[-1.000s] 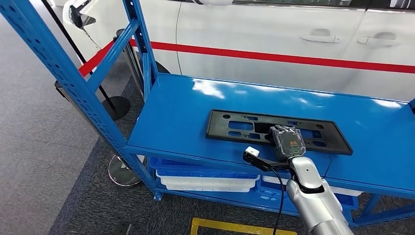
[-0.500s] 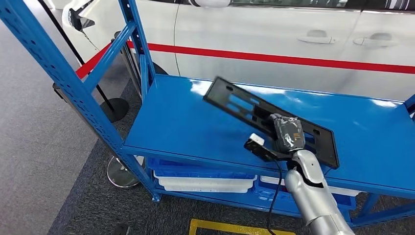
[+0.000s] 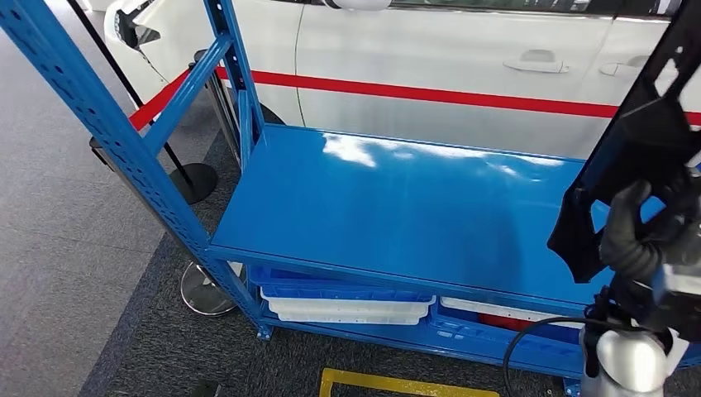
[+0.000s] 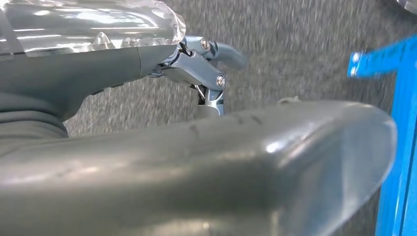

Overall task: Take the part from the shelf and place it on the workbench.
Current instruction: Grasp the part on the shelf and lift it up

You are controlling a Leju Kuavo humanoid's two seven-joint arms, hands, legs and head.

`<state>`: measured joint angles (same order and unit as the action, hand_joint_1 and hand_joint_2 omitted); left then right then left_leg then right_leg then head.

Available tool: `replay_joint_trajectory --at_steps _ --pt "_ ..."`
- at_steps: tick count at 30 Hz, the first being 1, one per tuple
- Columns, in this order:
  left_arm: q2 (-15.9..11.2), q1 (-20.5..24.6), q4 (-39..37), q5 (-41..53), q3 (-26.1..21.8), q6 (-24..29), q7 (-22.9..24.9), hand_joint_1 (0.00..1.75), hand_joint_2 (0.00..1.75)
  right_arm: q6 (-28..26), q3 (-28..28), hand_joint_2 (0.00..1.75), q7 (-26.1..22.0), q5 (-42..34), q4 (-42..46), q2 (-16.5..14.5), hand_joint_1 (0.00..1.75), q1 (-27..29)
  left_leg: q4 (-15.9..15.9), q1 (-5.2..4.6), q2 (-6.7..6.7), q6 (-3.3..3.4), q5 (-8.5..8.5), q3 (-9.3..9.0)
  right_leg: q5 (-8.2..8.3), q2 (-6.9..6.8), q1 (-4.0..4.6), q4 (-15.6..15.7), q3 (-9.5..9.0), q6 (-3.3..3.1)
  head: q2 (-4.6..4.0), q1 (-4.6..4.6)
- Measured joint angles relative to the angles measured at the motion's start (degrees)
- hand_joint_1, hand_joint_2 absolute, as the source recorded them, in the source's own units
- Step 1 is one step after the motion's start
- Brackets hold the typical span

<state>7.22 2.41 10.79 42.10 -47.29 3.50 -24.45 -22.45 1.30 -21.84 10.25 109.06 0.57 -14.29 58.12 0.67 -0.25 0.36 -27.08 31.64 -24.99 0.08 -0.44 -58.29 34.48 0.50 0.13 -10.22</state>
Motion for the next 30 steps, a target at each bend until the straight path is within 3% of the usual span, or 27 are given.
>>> replay_joint_trajectory --at_steps 2,5,6,7,8,9,10,11,12,13,14,15,17,19,21,22,25,27,30 --pt "0.0 -0.1 0.0 0.1 0.0 0.7 0.0 0.0 0.0 2.4 2.7 1.75 -2.0 -11.4 3.8 1.8 1.75 3.7 -0.7 0.23 -0.12 0.81 0.44 -0.27 -1.18 -0.05 -0.14 -1.3 0.39 0.67 -0.01 0.02" --pt "-0.2 -0.5 0.0 -0.4 -0.2 1.0 -0.8 0.0 0.0 8.6 9.6 1.75 -5.5 -27.5 8.6 3.4 1.75 10.4 -1.0 0.28 -0.2 1.66 0.55 -0.42 -6.16 -0.01 -0.42 -10.6 4.79 1.44 0.0 0.03" --pt "-0.2 -0.6 0.0 -0.7 -0.5 1.0 -1.3 0.0 0.0 11.3 12.3 1.75 -6.5 -31.4 9.8 3.5 1.75 12.8 -1.0 0.26 -0.22 1.78 0.48 -0.44 -7.23 -0.01 -0.59 -13.8 6.39 1.78 0.0 0.03" --pt "-0.3 -0.7 0.0 -1.0 -0.7 0.9 -1.8 0.0 0.0 14.6 15.0 1.75 -7.4 -34.7 10.9 3.4 1.75 15.2 -0.8 0.28 -0.21 1.99 0.34 -0.46 -7.24 -0.02 -0.91 -15.3 7.22 2.28 0.0 0.03" --pt "-0.3 -0.8 0.0 -1.3 -1.0 0.8 -2.2 0.0 0.0 18.4 17.7 1.75 -8.2 -37.6 11.8 3.2 1.75 17.2 -0.4 0.4 -0.19 2.09 0.05 -0.43 -6.06 -0.04 -1.43 -14.4 6.95 3.13 0.0 0.03" --pt "-0.4 -0.9 0.0 -1.3 -1.1 0.8 -2.5 0.0 0.0 22.4 20.5 1.75 -8.8 -39.9 12.6 2.8 1.75 18.9 0.5 0.6 -0.17 2.08 -0.5 -0.26 -4.05 -0.13 -2.22 -11.6 5.64 4.36 -0.01 0.03" --pt "-0.7 -0.9 0.0 -1.3 -1.2 0.8 -2.7 0.0 0.0 26.1 23.2 1.75 -9.3 -41.6 13.3 2.1 1.75 20.3 2.0 0.78 -0.15 1.92 -1.4 0.23 -2.55 -0.19 -3.13 -8.4 4.11 6.12 0.0 0.03" --pt "-1.2 -0.9 0.1 -1.4 -1.4 0.8 -2.8 0.0 0.0 29.0 25.8 1.75 -9.5 -42.7 13.8 1.1 1.75 21.4 4.1 0.79 -0.23 1.65 -2.6 1.15 -1.66 -0.06 -3.91 -6.0 3.09 7.46 0.0 0.1" --pt "-1.6 -0.9 0.1 -1.6 -1.5 0.9 -2.9 0.0 0.0 31.0 28.0 1.75 -9.5 -43.6 14.4 0.2 1.75 22.5 5.9 0.5 -0.27 1.41 -3.69 2.03 -1.58 0.09 -4.38 -4.9 2.6 7.88 0.0 0.04" --pt "-2.0 -0.8 0.2 -1.8 -1.7 1.0 -3.0 0.0 0.0 32.2 29.9 1.75 -9.2 -44.4 14.8 -0.7 1.75 23.6 7.0 0.07 -0.35 1.41 -4.4 2.67 -2.15 0.26 -4.56 -4.9 2.64 7.79 0.0 -0.03" --pt "-2.1 -0.8 0.2 -2.1 -2.0 1.1 -2.9 0.0 0.0 33.3 31.5 1.75 -9.0 -45.4 15.3 -1.6 1.75 24.7 6.7 -0.16 -0.4 1.52 -4.33 2.61 -2.29 0.41 -4.52 -5.0 2.66 6.97 0.01 -0.13" --pt "-2.0 -0.9 0.2 -2.6 -2.2 1.2 -2.9 0.0 0.0 34.6 32.9 1.75 -8.6 -46.4 15.7 -2.4 1.75 25.7 5.3 -0.17 -0.29 1.57 -3.66 1.86 -2.49 0.31 -4.42 -5.1 2.46 6.29 0.0 -0.27" --pt "-2.0 -1.0 0.2 -3.2 -2.8 1.0 -2.7 0.0 0.0 37.9 35.4 1.75 -7.6 -48.3 16.0 -4.3 1.75 27.2 2.0 0.35 0.05 1.63 -1.81 0.07 -4.17 0.15 -4.06 -6.8 2.9 5.62 -0.01 -0.27" --pt "-1.9 -1.1 0.2 -3.6 -3.3 0.8 -2.5 0.0 0.0 40.7 37.9 1.75 -5.2 -50.5 16.1 -6.6 1.75 28.1 0.6 0.5 0.41 1.62 -0.9 -0.61 -7.5 0.1 -3.62 -11.7 4.92 5.27 -0.01 -0.25" --pt "-1.8 -1.1 0.2 -4.1 -3.8 0.7 -2.4 0.0 0.0 42.3 40.1 1.75 -2.5 -52.0 16.1 -9.1 1.75 28.8 0.5 0.52 0.52 1.46 -0.78 -0.62 -8.81 0.05 -3.52 -14.9 6.03 5.29 0.0 -0.25" --pt "-1.7 -1.2 0.2 -4.2 -4.0 0.7 -2.4 0.0 0.0 43.0 40.9 1.75 -1.4 -52.6 16.1 -10.1 1.75 29.1 0.6 0.58 0.52 1.24 -0.87 -0.59 -7.98 0.01 -3.55 -14.1 5.41 5.34 -0.01 -0.25" --pt "-1.6 -1.4 0.2 -4.3 -4.3 0.6 -2.2 0.0 0.0 44.8 42.8 1.75 0.6 -54.0 16.1 -12.5 1.75 29.3 1.7 0.86 0.45 -0.17 -1.59 -0.41 -3.86 0.01 -3.38 -5.6 0.8 5.15 0.0 -0.25" --pt "-1.7 -1.4 0.2 -4.3 -4.6 0.6 -2.2 0.0 0.0 45.0 43.7 1.75 1.1 -54.4 16.1 -13.7 1.75 29.4 2.3 0.71 0.29 -1.2 -1.88 -0.15 -3.3 0.26 -2.92 -3.6 -0.16 3.64 0.0 -0.27" --pt "-1.7 -1.4 0.2 -4.3 -5.0 0.5 -2.1 0.0 0.0 45.4 44.4 1.75 1.5 -54.5 16.1 -14.9 1.75 29.3 2.2 0.9 0.2 -2.21 -1.82 -0.08 -2.79 0.31 -2.56 -3.6 0.35 1.38 -0.01 -0.31"
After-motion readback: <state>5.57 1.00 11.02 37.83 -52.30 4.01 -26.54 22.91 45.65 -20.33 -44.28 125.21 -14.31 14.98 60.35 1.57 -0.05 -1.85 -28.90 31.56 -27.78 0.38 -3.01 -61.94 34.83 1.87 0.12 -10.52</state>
